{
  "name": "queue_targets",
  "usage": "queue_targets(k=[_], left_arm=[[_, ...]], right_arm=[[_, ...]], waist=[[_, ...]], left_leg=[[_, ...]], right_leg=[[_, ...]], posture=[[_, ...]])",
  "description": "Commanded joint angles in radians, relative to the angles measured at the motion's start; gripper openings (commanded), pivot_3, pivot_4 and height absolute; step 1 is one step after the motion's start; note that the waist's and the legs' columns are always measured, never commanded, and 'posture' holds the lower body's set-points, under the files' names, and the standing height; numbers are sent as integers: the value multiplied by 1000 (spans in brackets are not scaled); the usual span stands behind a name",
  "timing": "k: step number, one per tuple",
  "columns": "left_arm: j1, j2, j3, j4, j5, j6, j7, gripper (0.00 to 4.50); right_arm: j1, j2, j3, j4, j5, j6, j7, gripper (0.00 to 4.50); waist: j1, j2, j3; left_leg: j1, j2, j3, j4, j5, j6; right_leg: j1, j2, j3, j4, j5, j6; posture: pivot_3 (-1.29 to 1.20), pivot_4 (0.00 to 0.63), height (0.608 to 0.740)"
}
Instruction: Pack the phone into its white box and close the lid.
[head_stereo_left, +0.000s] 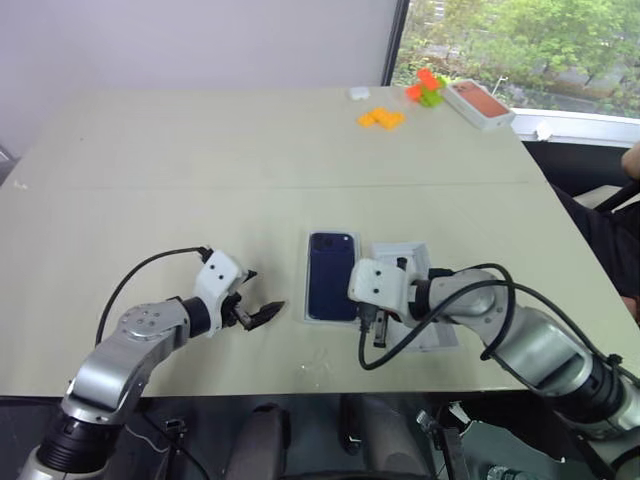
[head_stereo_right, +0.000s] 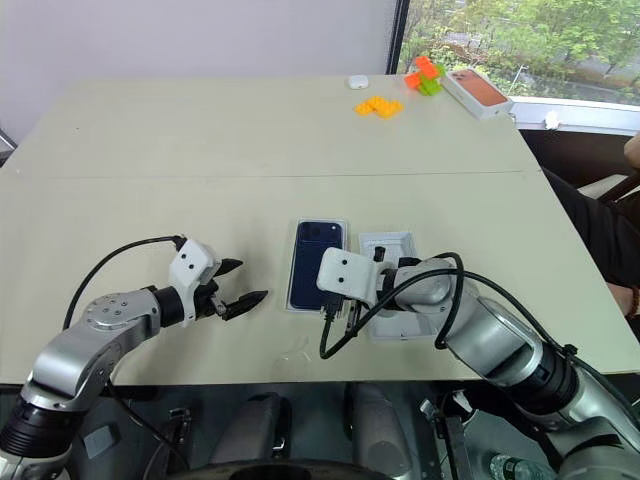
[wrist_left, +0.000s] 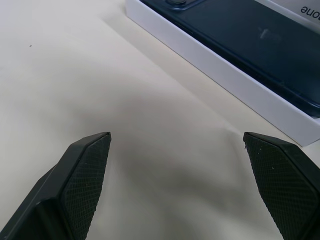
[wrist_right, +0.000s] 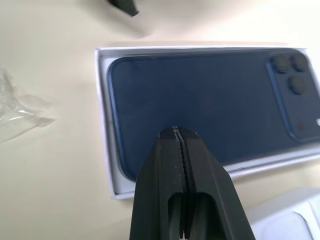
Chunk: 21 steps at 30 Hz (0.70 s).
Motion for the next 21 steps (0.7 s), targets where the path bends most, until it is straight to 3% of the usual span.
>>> queue_targets(k=[1, 15, 21], left_arm=[[12, 2, 26, -51, -4, 8, 2, 4473], [21, -12, 23, -72, 3, 19, 16, 4473], [3, -18, 13, -57, 7, 15, 11, 4473]], right_arm=[[-19, -2, 11, -8, -16, -15, 19, 0], [28, -111, -38, -65, -20, -24, 85, 0], [27, -92, -13, -54, -30, -34, 91, 0]], waist=[[0, 0, 0], [1, 0, 0], [0, 0, 0]], left_leg=[[0, 0, 0, 0, 0, 0], [0, 0, 0, 0, 0, 0], [1, 0, 0, 1, 0, 0]], right_leg=[[0, 0, 0, 0, 0, 0], [0, 0, 0, 0, 0, 0], [1, 0, 0, 1, 0, 0]], posture=[[0, 150, 740], [0, 150, 740], [0, 150, 740]])
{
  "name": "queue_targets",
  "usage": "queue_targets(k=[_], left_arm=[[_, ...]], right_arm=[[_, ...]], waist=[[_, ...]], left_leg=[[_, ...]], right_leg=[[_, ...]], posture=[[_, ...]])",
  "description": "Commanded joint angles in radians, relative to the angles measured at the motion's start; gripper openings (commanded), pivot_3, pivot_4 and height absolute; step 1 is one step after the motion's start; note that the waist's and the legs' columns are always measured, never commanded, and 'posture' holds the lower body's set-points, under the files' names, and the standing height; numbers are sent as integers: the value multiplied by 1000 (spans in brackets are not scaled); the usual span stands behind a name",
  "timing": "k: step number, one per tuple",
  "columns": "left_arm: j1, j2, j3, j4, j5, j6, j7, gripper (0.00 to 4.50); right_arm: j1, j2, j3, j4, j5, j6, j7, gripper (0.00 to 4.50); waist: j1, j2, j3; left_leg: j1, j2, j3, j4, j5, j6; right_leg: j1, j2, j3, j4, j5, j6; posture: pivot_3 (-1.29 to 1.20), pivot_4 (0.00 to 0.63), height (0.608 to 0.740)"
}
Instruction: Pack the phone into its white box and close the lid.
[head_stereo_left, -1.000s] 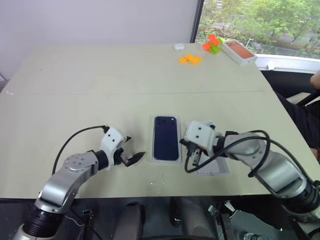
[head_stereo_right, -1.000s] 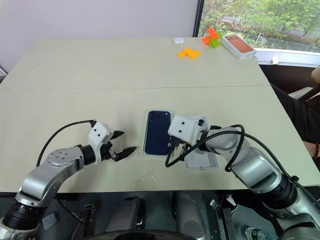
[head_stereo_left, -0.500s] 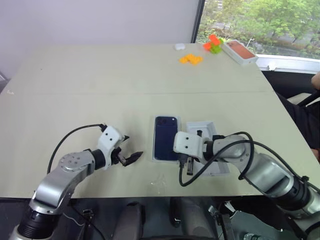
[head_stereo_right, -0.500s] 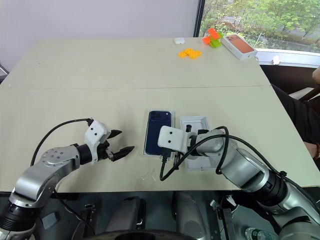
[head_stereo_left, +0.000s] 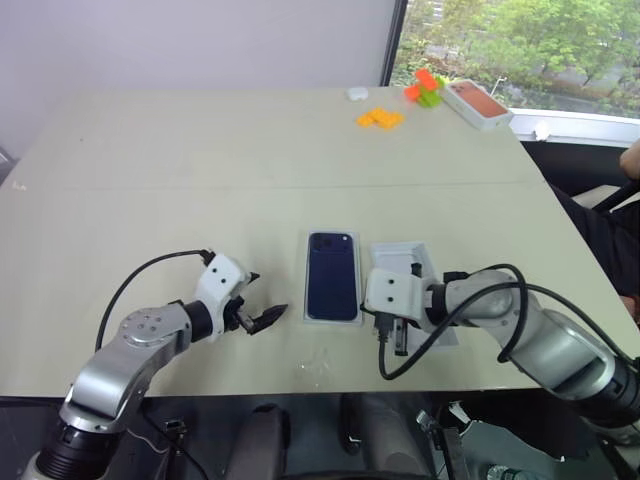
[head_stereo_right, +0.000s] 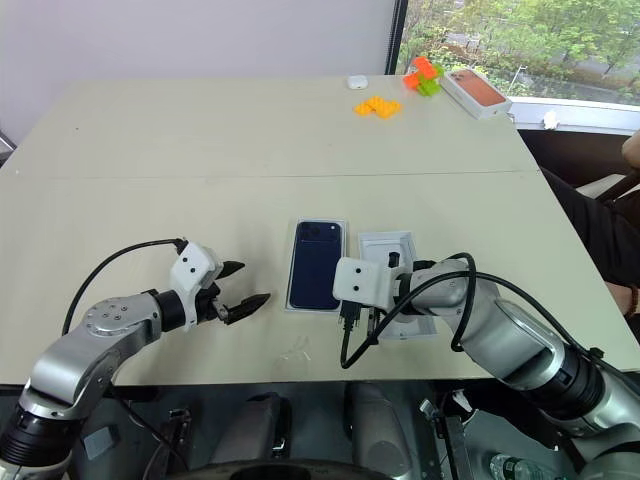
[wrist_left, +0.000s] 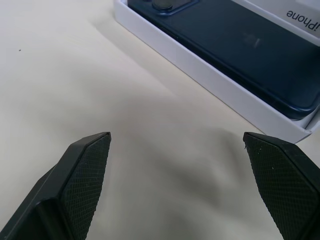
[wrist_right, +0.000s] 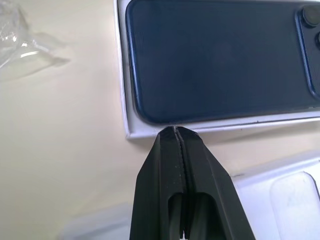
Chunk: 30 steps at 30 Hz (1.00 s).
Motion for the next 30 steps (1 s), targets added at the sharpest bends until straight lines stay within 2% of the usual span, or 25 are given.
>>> queue_targets(k=[1, 8, 19, 30], left_arm=[[-20, -7, 8, -12, 6, -7, -2, 4473], [-28, -18, 5, -6, 17, -9, -3, 4473], [-7, -26, -9, -15, 29, -14, -2, 4473], [-27, -45, -59, -4, 65, -25, -15, 4473]], right_arm=[[-8, 21, 12, -22, -12, -19, 3, 0], [-11, 54, 37, 1, -42, -28, 5, 0], [-24, 39, -22, -18, -35, -29, 31, 0], [-20, 66, 32, 7, -74, -35, 26, 0]], waist=[[0, 0, 0], [-2, 0, 0], [0, 0, 0], [1, 0, 0]], left_leg=[[0, 0, 0, 0, 0, 0], [2, 1, 0, 0, 0, 0], [2, 1, 0, 0, 0, 0], [2, 0, 0, 0, 0, 0]], right_leg=[[0, 0, 0, 0, 0, 0], [1, 1, 0, 1, 0, 0], [1, 1, 0, 1, 0, 0], [1, 1, 0, 1, 0, 0]], posture=[[0, 150, 740], [0, 150, 740], [0, 150, 740], [0, 150, 740]])
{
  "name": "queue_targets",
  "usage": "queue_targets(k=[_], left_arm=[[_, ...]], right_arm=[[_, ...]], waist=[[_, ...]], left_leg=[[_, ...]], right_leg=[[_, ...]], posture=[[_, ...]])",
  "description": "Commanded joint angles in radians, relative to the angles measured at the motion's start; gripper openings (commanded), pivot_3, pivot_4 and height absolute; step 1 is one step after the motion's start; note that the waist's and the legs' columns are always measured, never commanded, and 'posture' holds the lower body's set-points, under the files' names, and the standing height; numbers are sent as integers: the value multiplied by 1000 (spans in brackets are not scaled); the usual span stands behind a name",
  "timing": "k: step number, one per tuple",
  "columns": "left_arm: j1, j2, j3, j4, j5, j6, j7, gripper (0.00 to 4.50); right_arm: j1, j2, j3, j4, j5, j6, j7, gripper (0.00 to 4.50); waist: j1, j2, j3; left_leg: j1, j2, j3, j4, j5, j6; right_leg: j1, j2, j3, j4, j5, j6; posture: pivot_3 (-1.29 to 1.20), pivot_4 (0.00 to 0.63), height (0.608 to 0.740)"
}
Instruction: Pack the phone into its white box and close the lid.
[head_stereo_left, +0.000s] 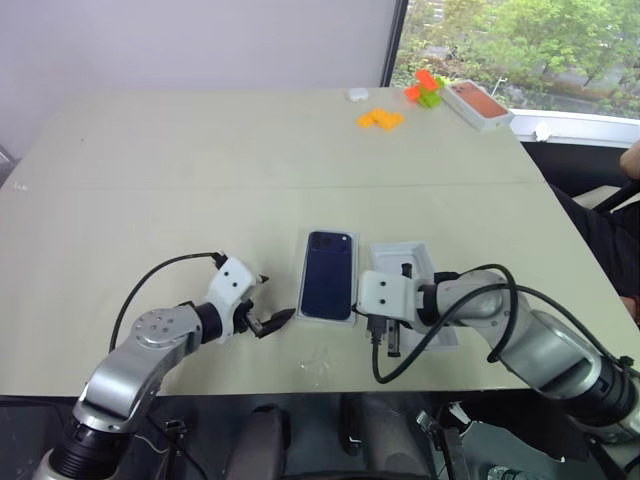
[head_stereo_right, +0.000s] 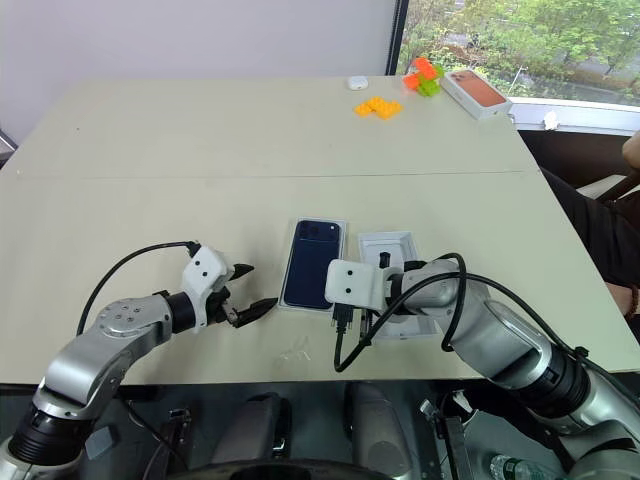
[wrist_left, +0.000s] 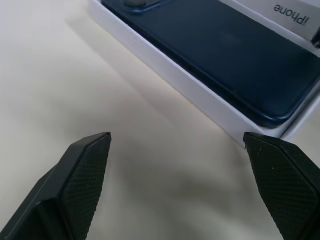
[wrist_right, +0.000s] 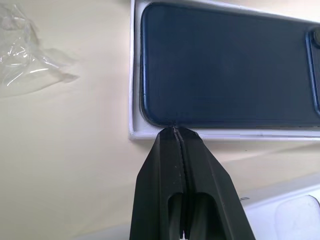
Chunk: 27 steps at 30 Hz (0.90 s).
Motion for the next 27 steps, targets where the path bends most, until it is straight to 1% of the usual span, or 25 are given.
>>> queue_targets(k=[1, 15, 18, 22, 27], left_arm=[[-13, -9, -9, -10, 9, -18, -4, 4473], [-3, -24, -7, -19, 22, -15, -10, 4473], [0, -28, -2, -21, 22, -15, -4, 4473], [-4, -43, 25, -16, 3, -3, 5, 4473], [-11, -48, 34, -9, 4, 0, 4, 4473]], right_arm=[[-10, 12, 12, -6, -15, -13, -4, 0], [-10, 30, 23, -3, -30, -20, 7, 0], [-18, 0, -33, -14, -15, -26, 25, 0], [-27, -11, -91, -24, 11, -33, 45, 0], [-32, -5, -114, -23, 20, -42, 51, 0]], waist=[[0, 0, 0], [0, 0, 0], [0, 0, 0], [0, 0, 0], [0, 0, 0]], left_leg=[[0, 0, 0, 0, 0, 0], [1, 0, 0, 0, 0, 0], [1, 0, 0, 0, 0, 0], [1, 0, 0, 0, 0, 0], [1, 0, 0, 0, 0, 0]], right_leg=[[0, 0, 0, 0, 0, 0], [1, 0, 0, 0, 0, 0], [1, 0, 0, 0, 0, 0], [1, 0, 0, 0, 0, 0], [1, 0, 0, 0, 0, 0]], posture=[[0, 150, 740], [0, 150, 740], [0, 150, 740], [0, 150, 740], [0, 150, 740]])
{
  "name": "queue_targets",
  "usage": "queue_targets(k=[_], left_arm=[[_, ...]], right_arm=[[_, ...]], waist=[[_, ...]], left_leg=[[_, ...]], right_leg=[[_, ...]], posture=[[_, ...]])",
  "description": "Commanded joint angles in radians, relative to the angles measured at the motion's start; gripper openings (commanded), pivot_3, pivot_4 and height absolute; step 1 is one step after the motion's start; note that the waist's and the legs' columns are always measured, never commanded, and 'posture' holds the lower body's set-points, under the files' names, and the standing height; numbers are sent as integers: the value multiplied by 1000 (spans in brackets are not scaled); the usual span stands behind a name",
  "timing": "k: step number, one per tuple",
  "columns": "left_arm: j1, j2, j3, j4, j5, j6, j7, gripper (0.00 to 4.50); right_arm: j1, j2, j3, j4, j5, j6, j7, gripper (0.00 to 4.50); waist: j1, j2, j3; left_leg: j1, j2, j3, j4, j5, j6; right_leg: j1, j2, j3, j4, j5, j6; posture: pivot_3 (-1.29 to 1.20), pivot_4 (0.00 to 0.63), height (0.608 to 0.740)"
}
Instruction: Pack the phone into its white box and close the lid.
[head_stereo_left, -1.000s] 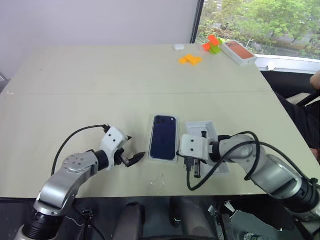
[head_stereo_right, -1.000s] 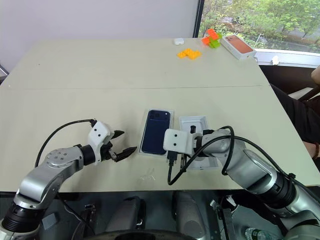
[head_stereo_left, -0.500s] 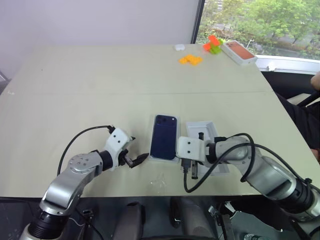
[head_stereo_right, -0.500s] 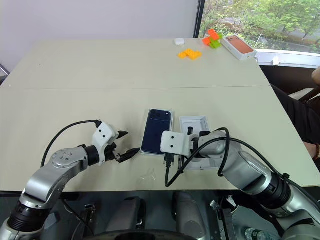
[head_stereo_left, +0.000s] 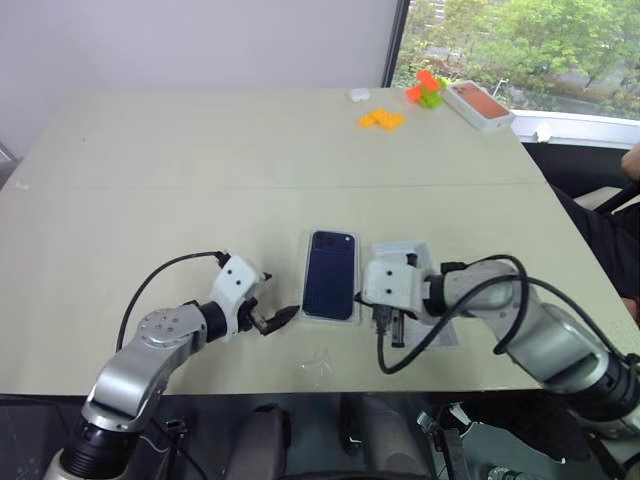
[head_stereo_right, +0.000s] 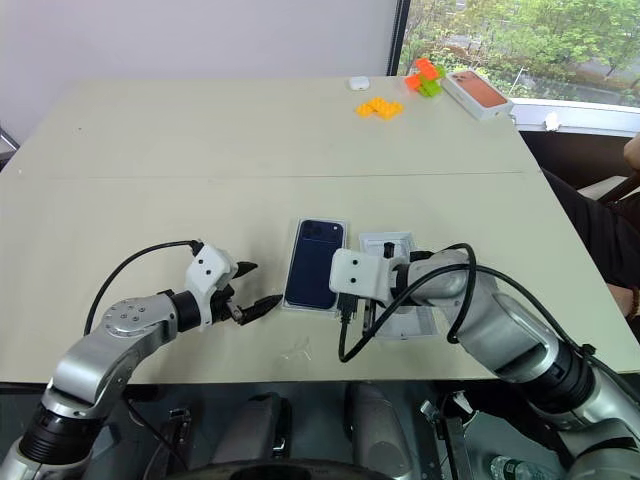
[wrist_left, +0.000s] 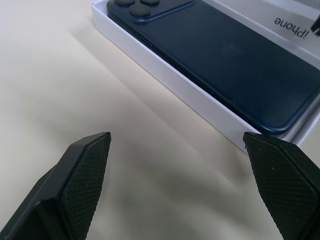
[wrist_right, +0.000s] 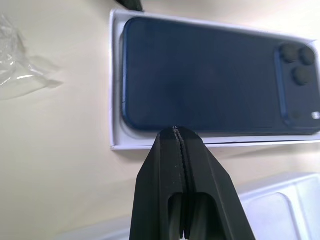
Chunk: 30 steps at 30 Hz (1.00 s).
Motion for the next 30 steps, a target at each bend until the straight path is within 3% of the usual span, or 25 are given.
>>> queue_targets(k=[1, 9, 13, 21, 30], left_arm=[[-11, -1, 20, -6, -8, -7, -1, 4473], [-28, -7, 39, 10, -11, -10, 4, 4473], [-24, -11, 26, 17, 0, -20, 1, 4473], [-41, -25, 8, 35, 16, -35, -3, 4473], [-39, -27, 2, 31, 20, -44, -7, 4473]], right_arm=[[-27, 7, -35, -26, 12, -18, -3, 0], [-7, 21, -69, -26, 40, -9, -14, 0], [-2, 32, -189, -42, 114, 68, -30, 0], [29, -3, -206, -51, 133, 98, -55, 0], [58, 25, -353, -97, 263, 321, -105, 0]], waist=[[0, 0, 0], [0, 0, 0], [1, 0, 0], [0, 0, 0], [1, 0, 0]], left_leg=[[0, 0, 0, 0, 0, 0], [0, 0, 0, 0, 0, 0], [0, 0, 0, 0, 0, 0], [1, 0, 0, 0, 0, 0], [1, 0, 0, 0, 0, 0]], right_leg=[[0, 0, 0, 0, 0, 0], [0, 0, 0, 0, 0, 0], [0, 0, 0, 0, 0, 0], [0, 0, 0, 0, 0, 0], [1, 0, 1, 0, 0, 0]], posture=[[0, 150, 740], [0, 150, 740], [0, 150, 740], [0, 150, 740], [0, 150, 740]])
